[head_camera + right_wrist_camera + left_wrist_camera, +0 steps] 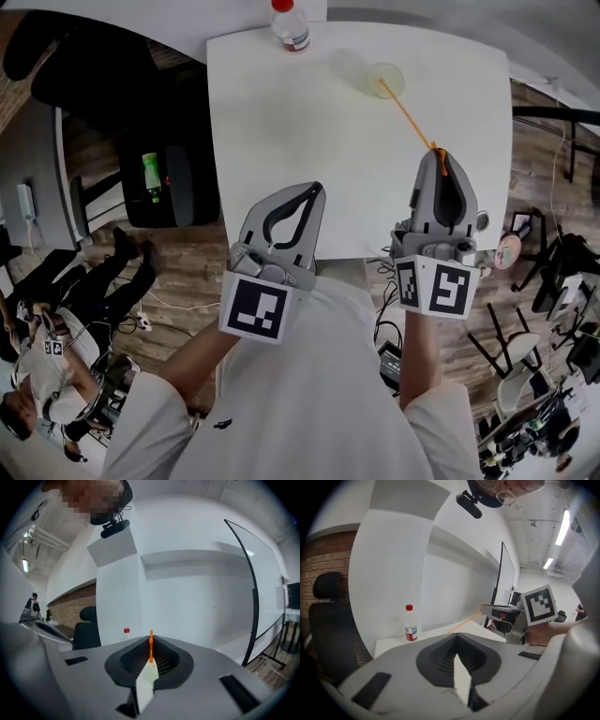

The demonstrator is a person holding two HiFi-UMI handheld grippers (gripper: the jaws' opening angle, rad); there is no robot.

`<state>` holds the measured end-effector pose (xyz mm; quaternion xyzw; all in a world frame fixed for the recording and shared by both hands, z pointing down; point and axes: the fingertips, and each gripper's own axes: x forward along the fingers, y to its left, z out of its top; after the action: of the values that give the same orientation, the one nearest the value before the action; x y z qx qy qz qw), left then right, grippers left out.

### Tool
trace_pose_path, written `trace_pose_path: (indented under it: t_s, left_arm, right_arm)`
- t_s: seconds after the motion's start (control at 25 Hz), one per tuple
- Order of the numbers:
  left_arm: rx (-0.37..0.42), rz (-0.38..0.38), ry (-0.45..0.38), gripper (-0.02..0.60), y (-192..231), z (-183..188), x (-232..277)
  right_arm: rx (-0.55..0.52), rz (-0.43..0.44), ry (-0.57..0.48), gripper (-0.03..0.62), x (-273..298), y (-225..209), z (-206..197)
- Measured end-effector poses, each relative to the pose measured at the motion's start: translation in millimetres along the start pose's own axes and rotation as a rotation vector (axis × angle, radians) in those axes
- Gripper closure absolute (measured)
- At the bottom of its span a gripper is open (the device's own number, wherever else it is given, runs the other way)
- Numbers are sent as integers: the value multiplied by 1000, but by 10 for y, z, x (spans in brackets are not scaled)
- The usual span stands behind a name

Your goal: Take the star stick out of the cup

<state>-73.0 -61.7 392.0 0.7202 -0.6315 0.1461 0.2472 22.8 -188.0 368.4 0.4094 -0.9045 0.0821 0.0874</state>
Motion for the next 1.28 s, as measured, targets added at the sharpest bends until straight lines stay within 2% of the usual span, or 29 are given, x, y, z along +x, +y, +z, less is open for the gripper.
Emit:
trace_pose_path:
  t_s: [0.4,0.96,1.2,1.28]
  left_arm:
    - [34,24,-78,588,39,166,-366]
    - [60,44,-162,588,59,442,-667]
    - [78,72,-273,588,84,622,-805]
    - [72,77,-280,588,114,634,-816]
  right_arm:
    - [-38,-12,-34,571,-468,99,275]
    - [-37,25,-66,572,-922,274,525]
    - [-71,72,-65,572,-1077,372,608]
    - [-78,71,-67,572,-1106,372,646]
